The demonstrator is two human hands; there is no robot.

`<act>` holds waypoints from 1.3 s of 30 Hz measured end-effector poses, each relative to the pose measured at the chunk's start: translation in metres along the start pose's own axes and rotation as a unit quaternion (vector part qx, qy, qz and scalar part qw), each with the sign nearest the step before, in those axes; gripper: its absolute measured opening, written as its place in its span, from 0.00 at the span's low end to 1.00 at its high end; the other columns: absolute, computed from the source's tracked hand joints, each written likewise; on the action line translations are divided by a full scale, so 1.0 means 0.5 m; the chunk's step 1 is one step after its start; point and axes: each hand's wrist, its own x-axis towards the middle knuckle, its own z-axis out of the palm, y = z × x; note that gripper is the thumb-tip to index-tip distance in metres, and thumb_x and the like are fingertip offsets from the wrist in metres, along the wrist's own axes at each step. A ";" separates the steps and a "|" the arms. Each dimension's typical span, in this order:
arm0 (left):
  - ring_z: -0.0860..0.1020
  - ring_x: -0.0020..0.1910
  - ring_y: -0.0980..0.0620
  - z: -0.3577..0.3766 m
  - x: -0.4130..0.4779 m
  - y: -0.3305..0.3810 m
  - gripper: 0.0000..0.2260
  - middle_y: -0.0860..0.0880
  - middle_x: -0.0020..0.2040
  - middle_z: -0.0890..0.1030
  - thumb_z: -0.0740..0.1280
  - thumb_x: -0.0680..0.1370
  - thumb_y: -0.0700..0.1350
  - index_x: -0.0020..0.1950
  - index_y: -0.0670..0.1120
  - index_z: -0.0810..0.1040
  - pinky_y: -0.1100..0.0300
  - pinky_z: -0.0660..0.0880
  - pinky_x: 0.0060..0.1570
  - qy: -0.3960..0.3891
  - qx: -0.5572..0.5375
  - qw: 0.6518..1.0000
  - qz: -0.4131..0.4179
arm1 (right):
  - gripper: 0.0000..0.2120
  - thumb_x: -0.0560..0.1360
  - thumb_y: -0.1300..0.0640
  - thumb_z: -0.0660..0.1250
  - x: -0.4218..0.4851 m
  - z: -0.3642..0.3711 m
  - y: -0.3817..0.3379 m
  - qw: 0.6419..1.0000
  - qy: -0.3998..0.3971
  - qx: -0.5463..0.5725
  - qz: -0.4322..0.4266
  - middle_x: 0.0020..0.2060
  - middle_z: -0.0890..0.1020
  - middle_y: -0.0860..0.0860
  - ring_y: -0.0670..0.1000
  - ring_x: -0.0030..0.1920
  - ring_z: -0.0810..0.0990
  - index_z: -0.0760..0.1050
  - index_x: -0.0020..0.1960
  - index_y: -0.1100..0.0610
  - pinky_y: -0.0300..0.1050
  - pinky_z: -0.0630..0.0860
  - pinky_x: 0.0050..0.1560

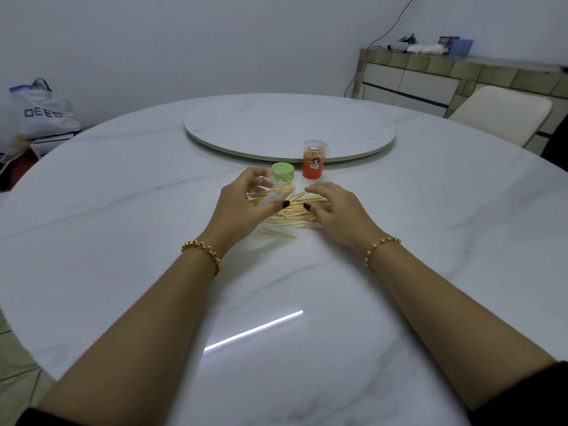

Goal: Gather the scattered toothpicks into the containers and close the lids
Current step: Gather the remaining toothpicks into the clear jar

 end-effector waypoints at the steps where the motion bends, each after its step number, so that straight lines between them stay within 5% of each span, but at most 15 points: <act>1: 0.78 0.54 0.58 0.000 0.000 0.001 0.23 0.52 0.53 0.81 0.78 0.68 0.47 0.60 0.48 0.75 0.77 0.70 0.49 0.000 0.002 1.000 0.001 | 0.17 0.78 0.53 0.63 0.001 0.004 0.007 0.998 -0.030 -0.055 0.000 0.67 0.73 0.49 0.50 0.66 0.71 0.73 0.67 0.55 0.47 0.63 0.69; 5: 0.78 0.54 0.58 0.002 -0.004 0.000 0.24 0.53 0.52 0.80 0.78 0.68 0.47 0.61 0.48 0.75 0.78 0.69 0.49 -0.001 0.000 1.000 -0.005 | 0.15 0.79 0.49 0.62 0.000 0.010 0.011 0.990 -0.067 -0.126 0.006 0.69 0.71 0.47 0.49 0.67 0.70 0.76 0.63 0.50 0.58 0.56 0.72; 10: 0.77 0.55 0.58 0.005 -0.005 -0.003 0.23 0.54 0.53 0.80 0.78 0.68 0.47 0.61 0.49 0.75 0.72 0.71 0.52 -0.005 0.001 1.000 -0.014 | 0.09 0.76 0.54 0.67 -0.002 0.014 0.008 0.994 0.003 -0.106 -0.026 0.57 0.81 0.50 0.53 0.57 0.78 0.82 0.53 0.55 0.51 0.63 0.66; 15: 0.78 0.55 0.58 0.005 -0.003 -0.004 0.24 0.52 0.53 0.81 0.78 0.68 0.47 0.61 0.48 0.75 0.76 0.71 0.50 -0.009 0.004 1.000 -0.014 | 0.07 0.76 0.58 0.65 0.001 0.021 0.002 0.991 0.036 -0.123 -0.045 0.44 0.83 0.53 0.56 0.46 0.79 0.82 0.48 0.57 0.48 0.65 0.63; 20: 0.77 0.55 0.58 0.005 -0.003 -0.003 0.24 0.53 0.53 0.80 0.78 0.68 0.47 0.61 0.49 0.75 0.76 0.70 0.50 -0.006 0.011 1.000 -0.013 | 0.08 0.77 0.60 0.64 0.000 0.017 0.010 0.993 0.077 -0.086 -0.024 0.43 0.85 0.54 0.57 0.43 0.78 0.82 0.47 0.59 0.45 0.65 0.62; 23: 0.77 0.54 0.59 0.005 -0.003 -0.002 0.24 0.54 0.52 0.80 0.78 0.68 0.48 0.61 0.50 0.74 0.75 0.70 0.50 -0.002 0.011 1.000 -0.011 | 0.08 0.77 0.61 0.65 0.000 0.011 0.011 0.993 0.109 -0.036 -0.008 0.41 0.85 0.54 0.56 0.42 0.78 0.83 0.48 0.58 0.47 0.71 0.52; 27: 0.76 0.53 0.63 0.007 -0.005 -0.001 0.24 0.55 0.52 0.80 0.78 0.68 0.47 0.61 0.50 0.74 0.79 0.69 0.48 -0.002 0.012 1.000 -0.012 | 0.08 0.76 0.62 0.65 0.004 0.000 0.004 0.986 0.154 0.064 0.026 0.39 0.85 0.51 0.49 0.39 0.79 0.83 0.46 0.57 0.35 0.71 0.39; 32: 0.77 0.55 0.59 0.017 -0.007 -0.001 0.24 0.55 0.52 0.80 0.78 0.68 0.48 0.61 0.50 0.75 0.70 0.71 0.53 -0.022 0.010 1.000 -0.010 | 0.07 0.78 0.62 0.63 0.007 -0.013 -0.027 0.946 0.161 0.267 0.087 0.38 0.85 0.45 0.40 0.44 0.83 0.80 0.46 0.57 0.30 0.75 0.47; 39: 0.77 0.54 0.60 0.027 -0.012 0.005 0.23 0.55 0.51 0.81 0.77 0.68 0.48 0.61 0.49 0.75 0.66 0.73 0.53 -0.037 0.026 0.999 0.014 | 0.08 0.81 0.61 0.60 0.015 -0.028 -0.065 0.890 0.152 0.421 0.085 0.44 0.85 0.53 0.49 0.51 0.84 0.77 0.52 0.62 0.42 0.76 0.59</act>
